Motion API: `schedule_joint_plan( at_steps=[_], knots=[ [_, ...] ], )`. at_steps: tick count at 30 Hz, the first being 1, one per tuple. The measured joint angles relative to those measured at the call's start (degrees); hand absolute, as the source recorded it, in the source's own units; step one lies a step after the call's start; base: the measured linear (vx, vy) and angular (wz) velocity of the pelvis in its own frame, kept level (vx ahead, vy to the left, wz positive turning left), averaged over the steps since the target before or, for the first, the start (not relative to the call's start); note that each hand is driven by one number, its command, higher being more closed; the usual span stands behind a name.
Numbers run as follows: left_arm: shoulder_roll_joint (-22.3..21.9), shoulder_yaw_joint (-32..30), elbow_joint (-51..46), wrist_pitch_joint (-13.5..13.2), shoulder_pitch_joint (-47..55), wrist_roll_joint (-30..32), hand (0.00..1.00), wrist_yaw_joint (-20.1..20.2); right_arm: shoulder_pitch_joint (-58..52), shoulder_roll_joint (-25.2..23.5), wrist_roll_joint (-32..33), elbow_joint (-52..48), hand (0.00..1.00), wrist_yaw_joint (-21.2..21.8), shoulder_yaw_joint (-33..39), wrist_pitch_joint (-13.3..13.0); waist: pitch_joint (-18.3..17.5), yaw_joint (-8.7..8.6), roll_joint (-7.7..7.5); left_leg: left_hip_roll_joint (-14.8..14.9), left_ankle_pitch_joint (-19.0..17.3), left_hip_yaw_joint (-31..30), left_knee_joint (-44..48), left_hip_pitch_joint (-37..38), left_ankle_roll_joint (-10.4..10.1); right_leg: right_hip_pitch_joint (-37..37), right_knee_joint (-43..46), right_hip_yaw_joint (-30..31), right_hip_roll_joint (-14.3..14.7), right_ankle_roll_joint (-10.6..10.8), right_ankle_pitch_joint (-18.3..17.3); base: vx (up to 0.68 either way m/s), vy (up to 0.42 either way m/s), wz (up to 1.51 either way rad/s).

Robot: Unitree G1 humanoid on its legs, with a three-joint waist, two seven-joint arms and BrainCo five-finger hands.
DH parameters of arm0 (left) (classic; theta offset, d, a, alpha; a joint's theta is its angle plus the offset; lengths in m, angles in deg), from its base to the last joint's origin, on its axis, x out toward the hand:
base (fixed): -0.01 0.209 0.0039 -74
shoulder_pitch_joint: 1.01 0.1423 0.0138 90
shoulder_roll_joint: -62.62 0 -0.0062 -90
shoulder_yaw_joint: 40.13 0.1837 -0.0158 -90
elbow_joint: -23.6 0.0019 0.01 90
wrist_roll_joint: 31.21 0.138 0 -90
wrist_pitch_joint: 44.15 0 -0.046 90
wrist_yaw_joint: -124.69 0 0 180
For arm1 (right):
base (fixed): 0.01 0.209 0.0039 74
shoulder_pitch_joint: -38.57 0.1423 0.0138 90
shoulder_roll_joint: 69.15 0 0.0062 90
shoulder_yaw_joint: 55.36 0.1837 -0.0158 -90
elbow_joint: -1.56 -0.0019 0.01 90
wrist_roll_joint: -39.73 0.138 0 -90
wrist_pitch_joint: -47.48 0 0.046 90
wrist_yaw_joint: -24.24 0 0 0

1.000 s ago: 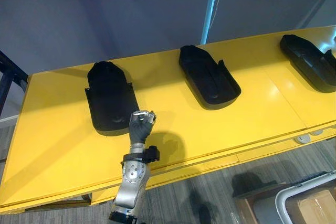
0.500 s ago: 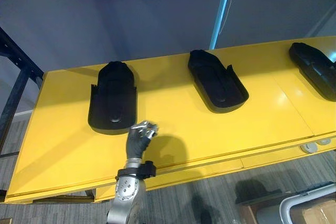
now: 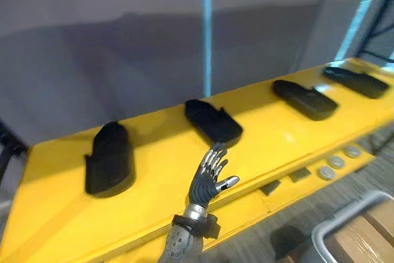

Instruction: Walk over and take plastic housings, then place them on the shelf

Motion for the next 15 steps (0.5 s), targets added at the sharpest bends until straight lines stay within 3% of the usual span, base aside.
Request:
schedule_joint_plan(
  at_steps=[2,4,5,6,7,8,9,11,13,14,15],
  knots=[
    [-0.2,-0.1,0.7,0.3,0.1,1.1,0.00,-0.4,-1.5,-1.0,1.5,-2.4,0.00,0.0,0.3,-0.1,-0.2,-0.97,-0.82,-2.4,-3.0,-0.4,0.1,0.9,2.3,-2.1,2.0,3.3,0.1,0.7,-0.3,-0.20,0.273,-0.90],
    [-0.9,-1.5,1.7,0.3,0.0,3.3,0.00,-1.0,-4.0,-2.7,4.0,-5.3,0.00,-0.1,1.7,-0.4,-0.2,-0.93,-2.02,-4.4,-7.1,4.1,-2.6,2.7,5.7,-3.4,0.0,9.0,-0.5,2.3,2.0,-0.27,0.319,-1.09],
    [-1.0,-2.1,1.8,0.3,0.0,3.9,0.00,-1.1,-4.1,-3.2,4.5,-5.3,0.00,-0.1,2.2,-0.6,0.0,-0.84,-2.64,-5.1,-7.7,5.9,-2.8,2.8,6.5,-3.4,-1.8,11.0,-0.9,1.0,3.3,-0.32,0.347,-1.60],
    [-1.0,-3.0,2.0,0.3,0.3,4.1,0.00,-1.7,-4.4,-4.2,5.5,-5.3,0.00,-0.1,3.1,-0.6,0.2,-0.92,-3.88,-6.1,-7.0,10.3,-3.2,3.0,7.8,-3.2,-6.9,12.4,-2.1,-4.8,8.4,-0.35,0.352,-2.04],
    [-1.2,-3.8,2.1,0.3,0.3,4.8,0.00,-2.0,-4.7,-4.7,5.6,-5.3,0.00,-0.1,3.8,-0.6,0.0,-0.81,-4.25,-5.4,-5.8,15.5,-4.5,3.0,9.3,-3.1,-15.0,7.0,-3.0,-10.7,20.4,-0.36,0.329,-2.29],
    [-1.4,-4.7,2.2,0.2,0.1,5.1,0.00,-2.0,-4.1,-4.8,5.6,-5.2,0.00,-0.1,4.4,-0.6,0.2,-0.27,-3.82,-4.5,-4.8,19.3,-5.6,3.2,9.5,-4.0,-14.7,0.9,-2.6,-11.4,21.5,-0.41,0.286,-2.57],
    [-1.5,-5.8,2.8,0.3,-0.7,5.1,0.00,-2.2,-4.6,-5.3,5.6,-4.9,0.00,-0.2,4.7,-0.5,0.0,0.51,-5.31,-4.4,-2.8,25.3,-8.3,3.8,9.7,-6.7,-7.0,-12.5,-2.7,-8.7,17.1,-0.32,0.168,-2.32],
    [-1.6,-6.4,3.4,0.3,-2.4,5.1,0.00,-2.4,-5.5,-5.5,5.2,-4.2,0.00,-0.2,5.0,-0.4,0.6,0.35,-5.58,-2.6,-0.2,32.4,-11.3,4.7,9.6,-7.0,2.2,-24.4,-2.9,-9.2,9.0,-0.27,0.084,-2.03],
    [-1.6,-6.6,3.7,0.3,-3.4,5.1,0.00,-2.5,-6.1,-5.5,5.0,-3.4,0.00,-0.4,5.2,-0.3,0.9,0.36,-5.73,-1.4,0.8,35.9,-12.2,5.2,9.2,-6.7,9.3,-26.6,-3.5,-8.9,2.6,-0.15,-0.042,-1.20],
    [-1.6,-6.8,4.1,0.4,-3.4,5.0,0.00,-3.0,-6.4,-5.4,4.6,-2.6,0.00,-0.7,5.2,0.1,0.8,0.47,-5.79,-0.5,1.3,38.9,-13.3,7.0,8.4,-4.7,14.9,-28.8,-5.4,-7.7,-2.9,-0.07,-0.082,-0.92],
    [-1.6,-6.9,4.4,0.5,-3.4,5.0,0.00,-3.2,-6.6,-5.4,4.6,-2.6,0.00,-0.7,5.2,0.2,0.7,0.47,-5.74,-0.2,1.5,39.9,-13.6,7.6,8.1,-3.5,16.5,-29.8,-6.5,-7.1,-4.6,-0.04,-0.148,-0.98]
  ],
)
